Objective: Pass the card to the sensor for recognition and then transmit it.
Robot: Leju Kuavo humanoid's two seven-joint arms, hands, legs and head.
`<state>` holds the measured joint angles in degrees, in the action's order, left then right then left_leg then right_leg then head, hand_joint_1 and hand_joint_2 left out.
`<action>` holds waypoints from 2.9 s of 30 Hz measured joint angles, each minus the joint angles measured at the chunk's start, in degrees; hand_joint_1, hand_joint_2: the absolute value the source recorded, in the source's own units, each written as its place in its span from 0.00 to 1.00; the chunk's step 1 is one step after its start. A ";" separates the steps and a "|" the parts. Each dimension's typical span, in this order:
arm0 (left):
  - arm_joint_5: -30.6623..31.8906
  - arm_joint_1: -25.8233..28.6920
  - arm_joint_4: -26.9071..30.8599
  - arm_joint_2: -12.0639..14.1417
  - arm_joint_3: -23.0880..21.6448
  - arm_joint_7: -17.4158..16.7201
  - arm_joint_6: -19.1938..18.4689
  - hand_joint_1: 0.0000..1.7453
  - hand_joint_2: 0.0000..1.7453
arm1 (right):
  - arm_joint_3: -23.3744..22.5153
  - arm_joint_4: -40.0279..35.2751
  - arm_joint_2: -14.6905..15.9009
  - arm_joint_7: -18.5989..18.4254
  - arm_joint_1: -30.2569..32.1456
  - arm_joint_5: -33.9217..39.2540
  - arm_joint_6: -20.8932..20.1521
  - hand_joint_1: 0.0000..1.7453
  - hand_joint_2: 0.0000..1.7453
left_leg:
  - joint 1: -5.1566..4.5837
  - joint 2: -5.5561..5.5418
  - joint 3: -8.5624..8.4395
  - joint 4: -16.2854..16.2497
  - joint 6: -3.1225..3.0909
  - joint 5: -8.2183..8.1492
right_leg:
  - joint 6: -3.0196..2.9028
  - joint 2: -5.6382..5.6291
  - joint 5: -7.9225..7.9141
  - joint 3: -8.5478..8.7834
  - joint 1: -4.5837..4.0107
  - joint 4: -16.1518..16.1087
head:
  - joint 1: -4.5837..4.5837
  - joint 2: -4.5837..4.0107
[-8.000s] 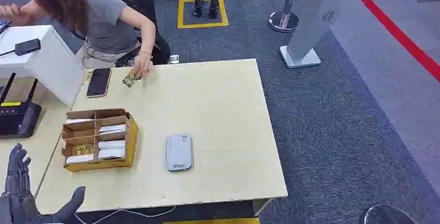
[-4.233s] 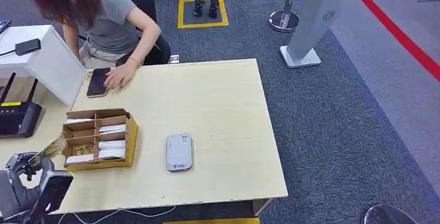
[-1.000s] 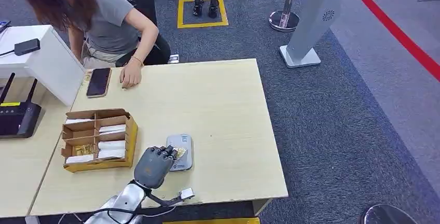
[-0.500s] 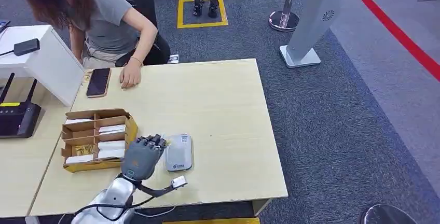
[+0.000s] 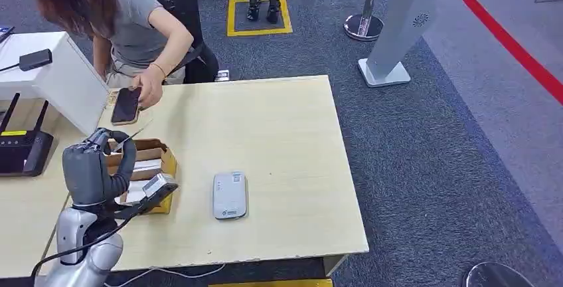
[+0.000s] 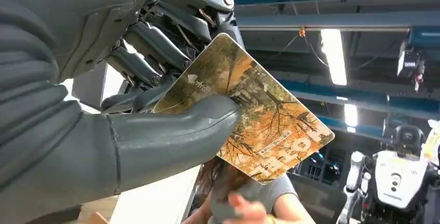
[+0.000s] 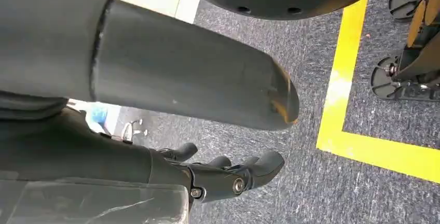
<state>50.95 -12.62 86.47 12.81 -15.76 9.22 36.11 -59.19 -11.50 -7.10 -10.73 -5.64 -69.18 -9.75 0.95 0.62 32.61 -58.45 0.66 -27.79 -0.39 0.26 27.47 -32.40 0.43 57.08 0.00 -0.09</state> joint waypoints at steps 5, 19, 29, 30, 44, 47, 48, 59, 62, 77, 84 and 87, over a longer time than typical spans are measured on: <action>-15.98 0.50 0.31 0.07 5.08 4.31 -2.93 1.00 1.00 | -0.02 0.00 0.00 0.00 0.03 0.24 0.00 0.00 0.00 | 0.01 0.02 -0.02 0.00 0.00 0.00 | 0.00 -0.02 0.00 -0.01 0.00 0.00 | 0.02 0.00; -49.33 -2.12 -12.81 -0.22 24.02 8.85 -21.16 1.00 1.00 | -0.52 0.00 0.00 -0.57 -0.10 0.85 0.00 0.00 0.00 | 0.04 0.06 -0.01 0.00 0.03 0.01 | -0.01 -0.07 0.00 -0.03 -0.04 0.00 | 0.02 0.00; -49.55 -3.32 -16.19 -0.24 25.64 9.09 -21.46 1.00 1.00 | -0.59 0.00 0.00 -0.59 -0.15 0.87 0.00 0.00 0.00 | 0.04 0.04 0.00 0.00 0.03 0.01 | -0.01 -0.06 0.00 -0.03 -0.03 -0.02 | 0.02 0.00; -49.53 -3.36 -16.33 -0.24 25.66 9.16 -21.46 1.00 1.00 | -0.59 0.00 0.00 -0.59 -0.14 0.87 -0.02 0.00 0.00 | 0.04 0.04 0.00 0.00 0.03 0.01 | -0.01 -0.06 0.00 -0.03 -0.04 -0.02 | 0.00 0.00; -50.31 -3.60 -17.73 -0.24 25.99 10.05 -20.65 0.00 1.00 | -0.59 0.00 0.00 -0.59 -0.26 0.77 0.07 0.00 0.00 | 0.04 0.05 0.00 0.00 0.03 0.01 | -0.01 -0.06 0.00 -0.03 -0.04 -0.02 | 0.00 0.00; -50.33 -3.60 -17.75 -0.24 26.03 10.05 -20.59 0.00 1.00 | -0.59 0.00 0.00 -0.59 -0.27 0.76 0.07 0.00 0.00 | 0.04 0.05 0.00 0.00 0.03 0.01 | -0.01 -0.06 0.00 -0.03 -0.04 -0.02 | 0.00 0.00; -50.33 -3.60 -17.75 -0.24 26.03 10.05 -20.59 0.00 1.00 | -0.59 0.00 0.00 -0.59 -0.27 0.77 0.07 0.00 0.00 | 0.04 0.05 -0.01 0.00 0.03 0.01 | -0.01 -0.06 0.00 -0.03 -0.04 -0.02 | 0.00 0.00; -50.05 -3.60 -17.75 -0.24 26.05 10.25 -20.37 0.00 1.00 | -0.59 0.00 0.00 -0.59 -0.28 0.76 0.20 0.00 0.00 | 0.04 0.05 -0.01 0.00 0.03 0.01 | -0.01 -0.06 0.00 -0.03 -0.04 -0.02 | 0.02 0.00; -49.31 -3.60 -17.75 -0.24 26.05 10.78 -19.67 0.00 1.00 | -0.59 0.00 0.00 -0.59 -0.29 0.79 0.24 0.00 0.00 | 0.04 0.05 -0.01 0.00 0.03 0.01 | -0.01 -0.06 0.00 -0.03 -0.04 -0.02 | 0.02 0.00; -27.85 11.23 1.06 2.76 26.93 9.64 -10.81 0.00 1.00 | -2.47 0.00 0.00 -0.48 0.33 4.46 1.16 0.00 0.00 | 0.05 0.33 0.00 0.06 0.08 -0.14 | -0.02 -0.35 0.07 0.00 -0.04 -0.01 | 0.00 0.00; -9.19 28.94 20.42 2.66 41.52 10.17 -15.29 0.00 1.00 | -4.11 0.00 0.00 -1.60 1.34 5.16 2.03 0.00 0.00 | 0.05 0.28 0.00 0.08 0.00 -0.27 | 0.02 -0.23 0.27 -0.01 -0.04 -0.04 | 0.04 0.00; -3.51 30.32 25.45 -0.18 51.88 15.40 -23.92 0.00 1.00 | -4.57 0.00 -0.02 -1.57 1.32 5.57 2.21 0.00 0.00 | 0.05 0.14 0.00 0.08 0.00 -0.27 | 0.06 -0.08 0.30 0.05 -0.04 -0.04 | 0.04 0.00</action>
<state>47.44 17.70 111.91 12.63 36.12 24.62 12.19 -63.76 -11.50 -7.13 -12.31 -4.32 -63.60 -7.54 1.00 0.76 32.61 -58.37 0.66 -28.06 -0.33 0.18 27.76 -32.35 0.39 57.03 0.04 -0.09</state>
